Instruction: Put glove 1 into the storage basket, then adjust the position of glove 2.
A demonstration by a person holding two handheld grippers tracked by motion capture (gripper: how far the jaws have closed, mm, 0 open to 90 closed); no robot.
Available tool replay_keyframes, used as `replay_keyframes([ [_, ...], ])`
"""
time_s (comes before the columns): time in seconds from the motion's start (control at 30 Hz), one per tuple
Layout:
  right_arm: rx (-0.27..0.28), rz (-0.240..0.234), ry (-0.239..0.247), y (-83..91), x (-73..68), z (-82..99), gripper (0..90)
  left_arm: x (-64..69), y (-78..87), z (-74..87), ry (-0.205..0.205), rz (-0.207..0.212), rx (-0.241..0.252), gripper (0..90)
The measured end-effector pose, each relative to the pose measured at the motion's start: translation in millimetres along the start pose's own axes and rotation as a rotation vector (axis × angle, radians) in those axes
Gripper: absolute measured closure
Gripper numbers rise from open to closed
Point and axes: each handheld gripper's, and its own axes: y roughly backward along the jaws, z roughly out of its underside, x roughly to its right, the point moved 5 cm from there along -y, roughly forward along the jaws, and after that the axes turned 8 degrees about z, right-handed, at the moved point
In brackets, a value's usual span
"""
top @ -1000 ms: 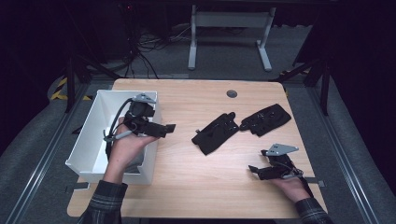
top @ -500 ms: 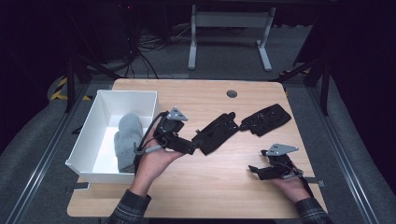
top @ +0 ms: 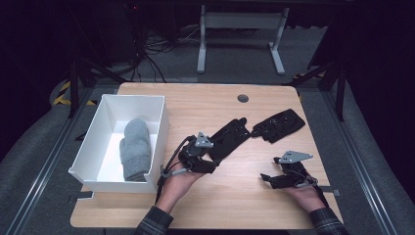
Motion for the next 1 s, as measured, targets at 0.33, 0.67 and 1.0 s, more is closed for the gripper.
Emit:
replay_keyframes([
  [0.33,0.000,0.000,0.000,0.0,0.0,0.0,15.2,-40.2,-33.6,3.6,0.077,-0.014,-0.023,90.0],
  [0.67,0.000,0.000,0.000,-0.1,0.0,0.0,15.2,-55.3,-58.9,9.2,0.084,-0.019,-0.064,90.0],
  [1.0,0.000,-0.001,0.000,-0.1,0.0,0.0,15.3,-24.3,-55.3,15.8,0.040,0.058,-0.133,90.0],
])
